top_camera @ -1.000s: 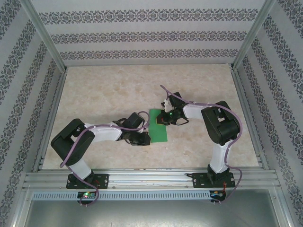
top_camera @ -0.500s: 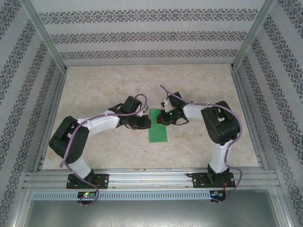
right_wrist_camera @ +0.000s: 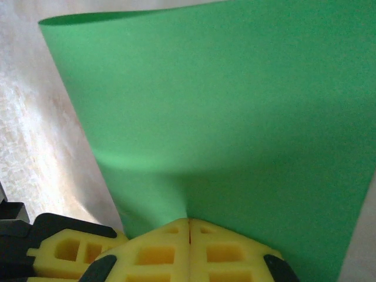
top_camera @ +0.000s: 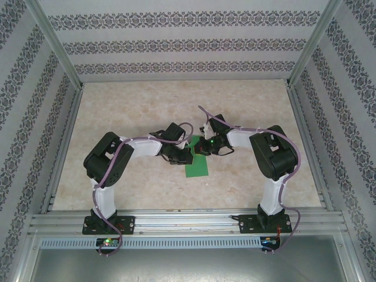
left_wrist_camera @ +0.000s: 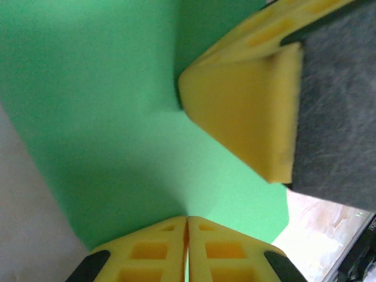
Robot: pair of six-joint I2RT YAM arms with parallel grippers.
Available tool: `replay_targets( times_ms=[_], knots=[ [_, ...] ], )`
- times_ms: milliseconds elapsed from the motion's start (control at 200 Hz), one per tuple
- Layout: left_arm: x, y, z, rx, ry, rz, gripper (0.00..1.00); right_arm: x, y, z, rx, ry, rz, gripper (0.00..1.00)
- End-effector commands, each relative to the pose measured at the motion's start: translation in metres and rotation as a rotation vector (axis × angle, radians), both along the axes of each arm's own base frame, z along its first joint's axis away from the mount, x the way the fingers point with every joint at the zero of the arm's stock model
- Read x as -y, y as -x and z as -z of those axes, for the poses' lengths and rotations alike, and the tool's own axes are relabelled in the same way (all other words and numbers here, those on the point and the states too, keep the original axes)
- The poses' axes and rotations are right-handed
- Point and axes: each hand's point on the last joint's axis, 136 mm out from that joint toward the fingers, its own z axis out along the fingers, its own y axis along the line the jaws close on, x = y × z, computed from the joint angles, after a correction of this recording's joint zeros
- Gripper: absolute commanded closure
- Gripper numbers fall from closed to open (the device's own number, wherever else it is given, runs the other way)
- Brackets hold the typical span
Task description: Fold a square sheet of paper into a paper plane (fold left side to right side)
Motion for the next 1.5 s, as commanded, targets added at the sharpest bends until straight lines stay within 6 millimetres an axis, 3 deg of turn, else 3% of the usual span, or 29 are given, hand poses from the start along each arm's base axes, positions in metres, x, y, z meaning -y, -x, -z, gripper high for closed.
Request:
replay_targets(
  times_ms=[0, 110, 250, 375, 580, 684, 839, 1149, 1494],
  knots=[
    [-0.005, 0.010, 0.018, -0.038, -0.047, -0.010, 0.90, 0.025, 0.016, 0.031, -0.081, 0.134, 0.039, 1.00],
    [-0.011, 0.017, 0.026, -0.060, -0.081, -0.023, 0.90, 0.015, 0.008, 0.015, -0.050, 0.081, 0.036, 1.00],
    [-0.016, 0.024, 0.031, -0.077, -0.104, -0.036, 0.91, 0.007, -0.008, -0.020, 0.032, 0.026, 0.042, 0.97],
    [-0.018, 0.028, 0.033, -0.088, -0.112, -0.052, 0.91, 0.011, -0.015, -0.047, 0.091, 0.004, 0.058, 0.96],
    [-0.017, 0.027, 0.032, -0.086, -0.106, -0.062, 0.91, 0.020, 0.009, -0.065, 0.091, -0.020, 0.062, 1.00],
    [-0.017, 0.026, 0.030, -0.081, -0.112, -0.057, 0.91, 0.018, 0.030, -0.061, 0.051, -0.035, 0.049, 1.00],
    [-0.016, 0.025, 0.028, -0.074, -0.110, -0.055, 0.91, 0.009, 0.055, -0.039, -0.011, -0.022, 0.024, 1.00],
    [-0.009, 0.017, 0.018, -0.049, -0.080, -0.054, 0.91, 0.019, 0.071, 0.007, -0.094, 0.082, 0.031, 1.00],
    [0.005, -0.022, -0.027, 0.067, 0.046, -0.074, 0.89, 0.042, 0.091, 0.039, -0.161, 0.221, 0.023, 1.00]
  ],
)
